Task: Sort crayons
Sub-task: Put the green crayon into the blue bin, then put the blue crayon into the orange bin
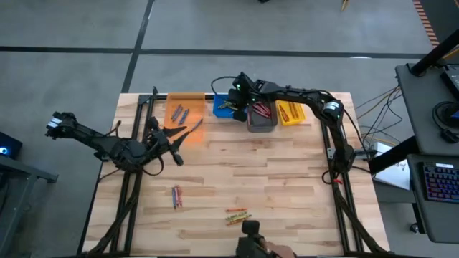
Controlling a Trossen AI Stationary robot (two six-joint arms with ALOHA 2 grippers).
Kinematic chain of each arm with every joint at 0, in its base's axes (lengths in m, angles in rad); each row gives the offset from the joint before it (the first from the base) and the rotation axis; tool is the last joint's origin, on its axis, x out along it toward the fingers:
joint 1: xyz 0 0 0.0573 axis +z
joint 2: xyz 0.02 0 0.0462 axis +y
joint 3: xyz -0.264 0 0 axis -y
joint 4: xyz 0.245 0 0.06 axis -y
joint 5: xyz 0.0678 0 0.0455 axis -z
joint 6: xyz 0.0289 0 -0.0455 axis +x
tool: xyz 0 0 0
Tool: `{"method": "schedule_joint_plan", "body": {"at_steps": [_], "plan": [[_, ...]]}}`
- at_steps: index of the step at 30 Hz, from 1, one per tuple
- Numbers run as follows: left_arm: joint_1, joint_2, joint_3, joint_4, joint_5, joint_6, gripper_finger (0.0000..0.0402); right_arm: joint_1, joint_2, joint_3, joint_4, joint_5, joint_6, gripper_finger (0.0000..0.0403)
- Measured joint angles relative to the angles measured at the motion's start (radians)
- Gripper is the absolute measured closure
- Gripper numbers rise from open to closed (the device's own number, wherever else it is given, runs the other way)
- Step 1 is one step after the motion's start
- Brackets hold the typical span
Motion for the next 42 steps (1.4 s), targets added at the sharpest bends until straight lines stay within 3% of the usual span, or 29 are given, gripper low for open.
{"method": "schedule_joint_plan", "body": {"at_steps": [5, 15, 19, 22, 24, 27, 30, 32, 37, 42], "plan": [[0.062, -0.002, 0.000, -0.013, -0.021, -0.001, 0.0327, -0.002, 0.003, 0.015, 0.001, -0.006, -0.013, 0.0380], [0.097, 0.016, 0.000, -0.042, -0.021, -0.110, 0.0327, 0.000, 0.004, 0.058, -0.011, -0.017, -0.026, 0.0305], [0.097, 0.014, 0.000, -0.126, -0.020, -0.271, 0.0327, -0.002, 0.004, 0.109, 0.001, -0.016, -0.082, 0.0294], [0.097, 0.008, 0.011, -0.280, -0.013, -0.544, 0.0327, -0.003, 0.002, 0.176, -0.031, -0.011, 0.021, 0.0294], [0.097, 0.007, 0.026, -0.439, 0.044, -0.764, 0.0327, -0.002, -0.006, 0.236, -0.136, -0.020, 0.123, 0.0298], [0.103, 0.011, 0.074, -0.739, 0.246, -1.056, 0.0327, 0.012, -0.014, 0.344, -0.319, -0.068, 0.344, 0.0307], [0.128, 0.012, 0.159, -0.975, 0.426, -1.148, 0.0327, 0.058, -0.035, 0.414, -0.502, -0.130, 0.530, 0.0318], [0.135, 0.019, 0.212, -1.074, 0.500, -1.150, 0.0327, 0.109, -0.056, 0.424, -0.588, -0.140, 0.543, 0.0323], [0.102, 0.036, 0.271, -1.141, 0.623, -1.150, 0.0327, 0.267, -0.090, 0.407, -0.820, -0.141, 0.490, 0.0335], [0.021, 0.057, 0.260, -1.113, 0.702, -1.263, 0.0327, 0.437, -0.096, 0.391, -0.909, -0.141, 0.583, 0.0339]]}}
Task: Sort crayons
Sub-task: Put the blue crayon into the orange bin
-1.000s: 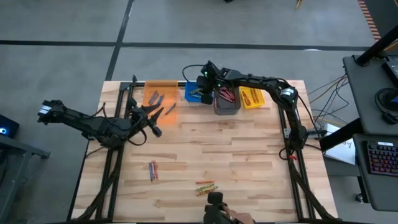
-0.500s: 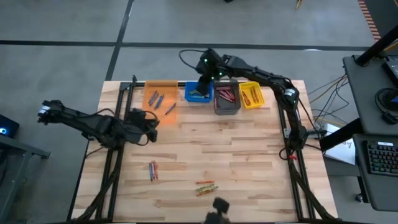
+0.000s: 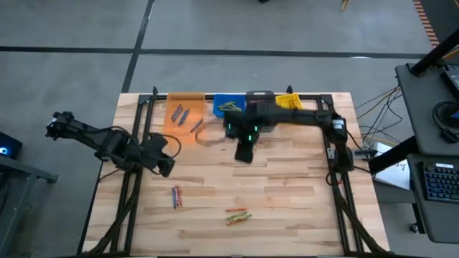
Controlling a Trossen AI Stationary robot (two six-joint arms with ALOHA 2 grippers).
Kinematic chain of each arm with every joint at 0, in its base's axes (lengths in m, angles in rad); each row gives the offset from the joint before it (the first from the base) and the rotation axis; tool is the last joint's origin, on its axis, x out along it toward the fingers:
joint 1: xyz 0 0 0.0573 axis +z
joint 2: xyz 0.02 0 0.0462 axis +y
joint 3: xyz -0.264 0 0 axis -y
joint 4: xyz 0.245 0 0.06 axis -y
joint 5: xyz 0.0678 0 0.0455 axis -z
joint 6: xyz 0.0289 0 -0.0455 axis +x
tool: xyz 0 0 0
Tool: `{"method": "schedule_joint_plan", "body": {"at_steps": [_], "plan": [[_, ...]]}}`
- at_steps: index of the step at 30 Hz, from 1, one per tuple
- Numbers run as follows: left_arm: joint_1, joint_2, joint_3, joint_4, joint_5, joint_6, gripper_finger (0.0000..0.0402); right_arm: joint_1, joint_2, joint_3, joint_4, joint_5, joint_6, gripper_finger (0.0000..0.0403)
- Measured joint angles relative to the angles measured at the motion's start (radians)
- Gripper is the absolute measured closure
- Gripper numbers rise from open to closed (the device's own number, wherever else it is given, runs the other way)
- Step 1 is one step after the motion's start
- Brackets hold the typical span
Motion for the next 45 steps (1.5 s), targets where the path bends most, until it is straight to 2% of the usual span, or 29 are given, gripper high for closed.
{"method": "schedule_joint_plan", "body": {"at_steps": [6, 10, 18, 26, 32, 45], "plan": [[-0.138, 0.072, -0.030, 0.061, 0.002, -0.217, 0.0327, 0.199, 0.000, -0.047, 0.011, 0.013, 0.070, 0.0341], [-0.234, 0.158, -0.054, 0.126, -0.008, -0.384, 0.0327, 0.310, 0.000, -0.107, 0.050, 0.106, 0.100, 0.0345], [-0.346, 0.378, -0.050, 0.171, -0.018, -0.662, 0.0316, 0.440, -0.003, -0.293, 0.128, 0.134, 0.135, 0.0346], [-0.355, 0.523, -0.019, 0.186, -0.012, -0.695, 0.0275, 0.448, -0.004, -0.433, 0.300, 0.140, 0.119, 0.0346], [-0.372, 0.576, -0.018, 0.182, 0.090, -0.687, 0.0249, 0.441, -0.004, -0.457, 0.323, 0.158, 0.116, 0.0346], [-0.382, 0.661, -0.019, 0.135, 0.119, -0.720, 0.0247, 0.442, -0.018, -0.457, 0.323, 0.161, 0.119, 0.0346]]}}
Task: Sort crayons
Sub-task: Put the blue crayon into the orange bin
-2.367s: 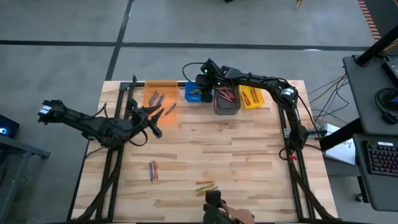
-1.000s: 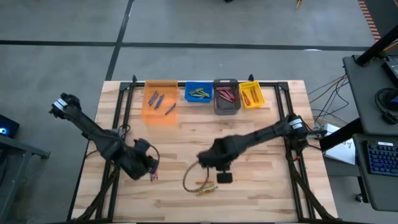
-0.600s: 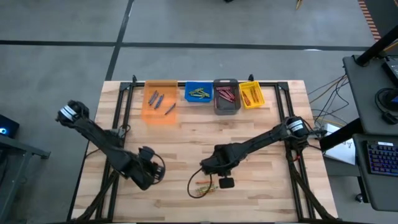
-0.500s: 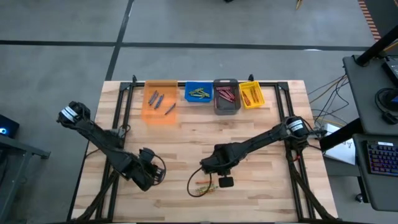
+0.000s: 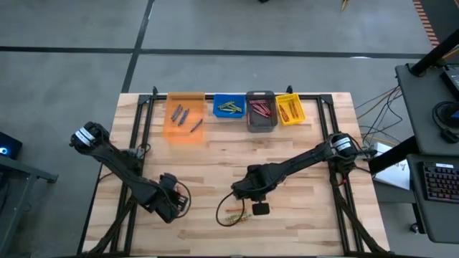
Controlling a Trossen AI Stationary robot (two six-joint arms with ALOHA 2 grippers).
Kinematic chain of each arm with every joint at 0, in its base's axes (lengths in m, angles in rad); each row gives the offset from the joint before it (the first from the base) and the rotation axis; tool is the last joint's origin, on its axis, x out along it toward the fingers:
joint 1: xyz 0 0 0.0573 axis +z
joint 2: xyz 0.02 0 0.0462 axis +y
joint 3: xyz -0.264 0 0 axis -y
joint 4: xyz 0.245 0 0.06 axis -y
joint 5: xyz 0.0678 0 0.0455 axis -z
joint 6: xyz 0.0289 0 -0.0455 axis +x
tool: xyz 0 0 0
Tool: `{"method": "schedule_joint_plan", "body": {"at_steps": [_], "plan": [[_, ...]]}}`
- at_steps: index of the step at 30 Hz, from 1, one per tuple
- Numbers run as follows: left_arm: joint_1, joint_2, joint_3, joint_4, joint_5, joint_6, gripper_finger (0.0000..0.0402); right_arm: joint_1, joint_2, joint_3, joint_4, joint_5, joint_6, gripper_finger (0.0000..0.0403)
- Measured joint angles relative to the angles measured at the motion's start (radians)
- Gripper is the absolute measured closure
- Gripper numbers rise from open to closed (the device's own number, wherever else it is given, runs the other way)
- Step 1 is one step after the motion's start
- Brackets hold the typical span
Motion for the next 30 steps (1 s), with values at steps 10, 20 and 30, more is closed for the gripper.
{"method": "schedule_joint_plan", "body": {"at_steps": [10, 20, 30], "plan": [[-0.001, 0.030, -0.005, -0.026, 0.016, -0.007, 0.0247, 0.000, 0.000, 0.000, 0.000, 0.000, -0.005, 0.0346], [-0.001, 0.080, -0.006, -0.026, 0.017, -0.007, 0.0247, 0.005, 0.000, 0.000, 0.005, -0.001, 0.004, 0.0346], [-0.001, 0.117, -0.006, -0.024, 0.045, 0.017, 0.0247, 0.007, 0.000, 0.000, 0.085, -0.001, 0.003, 0.0346]]}}
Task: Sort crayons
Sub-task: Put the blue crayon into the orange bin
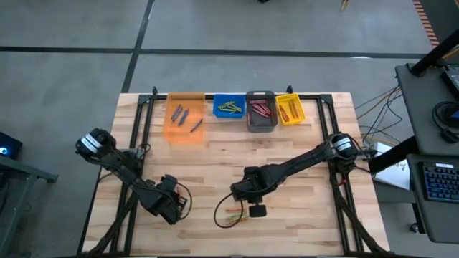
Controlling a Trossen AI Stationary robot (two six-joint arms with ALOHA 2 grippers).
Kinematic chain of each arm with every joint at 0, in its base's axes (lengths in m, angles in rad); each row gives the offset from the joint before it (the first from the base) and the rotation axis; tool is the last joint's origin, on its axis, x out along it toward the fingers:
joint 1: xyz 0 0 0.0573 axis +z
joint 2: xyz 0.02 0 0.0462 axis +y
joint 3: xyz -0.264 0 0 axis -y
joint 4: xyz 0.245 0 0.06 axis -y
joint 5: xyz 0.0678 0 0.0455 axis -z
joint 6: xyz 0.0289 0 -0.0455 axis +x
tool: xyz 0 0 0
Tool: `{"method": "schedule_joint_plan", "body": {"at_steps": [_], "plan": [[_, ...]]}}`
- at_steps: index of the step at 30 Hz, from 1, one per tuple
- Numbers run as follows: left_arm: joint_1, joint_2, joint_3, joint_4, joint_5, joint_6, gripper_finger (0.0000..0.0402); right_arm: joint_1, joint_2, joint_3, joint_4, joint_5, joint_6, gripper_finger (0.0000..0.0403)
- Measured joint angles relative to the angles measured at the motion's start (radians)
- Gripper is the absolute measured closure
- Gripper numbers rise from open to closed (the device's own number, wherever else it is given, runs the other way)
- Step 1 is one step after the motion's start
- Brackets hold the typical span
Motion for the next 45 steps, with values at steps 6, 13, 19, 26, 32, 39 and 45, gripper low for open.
{"method": "schedule_joint_plan", "body": {"at_steps": [6, 13, 19, 26, 32, 39, 45], "plan": [[0.000, 0.017, 0.000, 0.002, 0.000, 0.001, 0.0247, 0.000, 0.000, 0.000, 0.005, 0.000, 0.000, 0.0346], [-0.003, 0.033, 0.002, 0.012, -0.002, 0.001, 0.0255, 0.000, 0.000, 0.000, 0.032, 0.000, -0.001, 0.0346], [-0.004, 0.049, 0.003, 0.030, -0.006, -0.017, 0.0315, 0.000, 0.000, 0.000, 0.046, 0.000, -0.003, 0.0346], [-0.004, 0.049, 0.003, 0.028, -0.014, -0.062, 0.0388, 0.000, 0.000, 0.000, 0.058, 0.000, -0.005, 0.0346], [-0.006, 0.034, 0.001, 0.016, -0.027, -0.068, 0.0396, 0.002, 0.000, -0.004, 0.089, 0.001, -0.037, 0.0346], [-0.005, -0.077, 0.003, -0.089, -0.077, -0.055, 0.0400, 0.006, 0.000, -0.029, 0.094, 0.001, -0.043, 0.0346], [0.011, -0.216, 0.010, -0.122, -0.230, -0.026, 0.0401, 0.011, 0.000, -0.073, 0.042, -0.001, -0.038, 0.0346]]}}
